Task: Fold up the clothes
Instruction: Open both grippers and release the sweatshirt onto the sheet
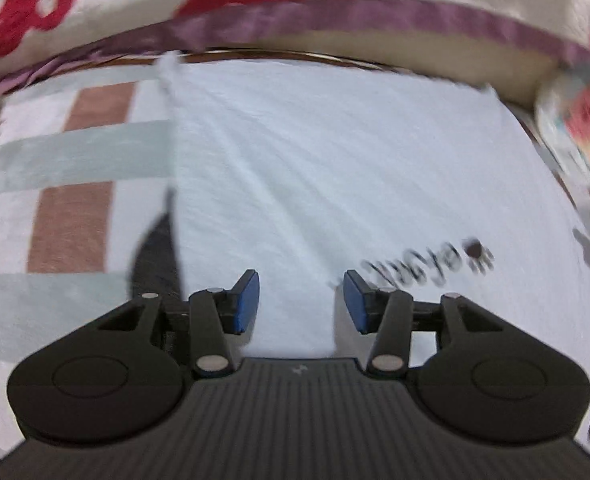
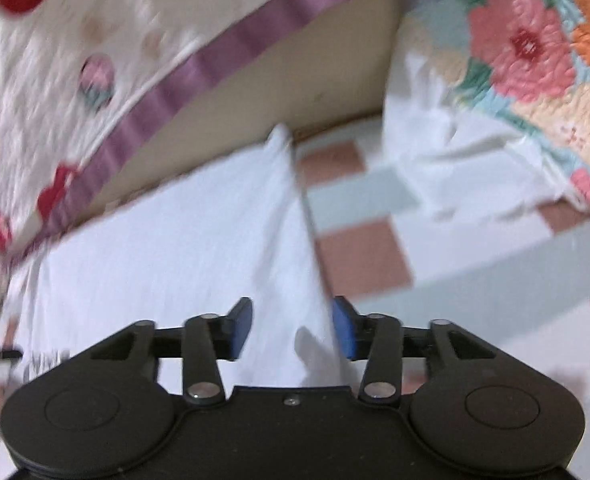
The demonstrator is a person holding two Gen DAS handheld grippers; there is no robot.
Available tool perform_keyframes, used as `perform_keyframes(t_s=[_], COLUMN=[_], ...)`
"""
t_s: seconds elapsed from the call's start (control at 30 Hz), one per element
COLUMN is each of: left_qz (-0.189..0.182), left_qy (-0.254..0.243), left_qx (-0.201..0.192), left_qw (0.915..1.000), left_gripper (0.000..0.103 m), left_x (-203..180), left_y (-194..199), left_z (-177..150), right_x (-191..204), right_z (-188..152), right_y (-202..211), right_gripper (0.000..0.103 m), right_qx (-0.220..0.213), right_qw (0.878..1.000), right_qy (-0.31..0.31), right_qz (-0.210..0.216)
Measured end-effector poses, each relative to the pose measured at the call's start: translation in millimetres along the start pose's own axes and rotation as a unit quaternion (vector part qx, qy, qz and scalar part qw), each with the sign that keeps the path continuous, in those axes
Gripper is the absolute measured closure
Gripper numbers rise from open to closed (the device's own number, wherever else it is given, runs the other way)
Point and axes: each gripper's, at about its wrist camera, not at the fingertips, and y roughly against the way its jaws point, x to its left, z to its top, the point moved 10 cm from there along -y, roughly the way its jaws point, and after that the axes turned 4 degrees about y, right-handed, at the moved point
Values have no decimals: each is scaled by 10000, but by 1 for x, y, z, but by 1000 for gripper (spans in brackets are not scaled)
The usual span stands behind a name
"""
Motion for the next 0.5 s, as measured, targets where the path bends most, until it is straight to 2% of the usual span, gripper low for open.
perform_keyframes(t_s=[0.07,0.17,0.2,0.23,0.33,0.47,0.5], left_qz=[-62,55,147,238,396,528,590], left_qy=[-272,-686,-827,-968,-1249,-1206,-1188], left_qx=[122,243,208,172,125,95,85], left_qw=[9995,9973,9962,9949,9913,9913,9911], left_gripper=[53,52,52,52,51,49,48], left_x=[-14,-22,-23,-23,-23,-20,-19], left_y=[2,5,6,7,8,9,10], left_z=[-9,-25,-30,-35,-43,-47,-49], right_x=[2,5,7,7,1,-11,-13], right_z=[-20,-44,-50,-55,-53,-54,-53], right_y=[-2,0,1,3,12,7,7], right_gripper=[46,48,82,101,102,102,99], right_qx=[161,282,292,281,64,48,-9], right_qw=[9995,9985,9980,9967,9902,9870,9856], right_qy=[199,361,464,613,1000,1006,995], right_qz=[-201,-299,-327,-452,-978,-1252,-1364])
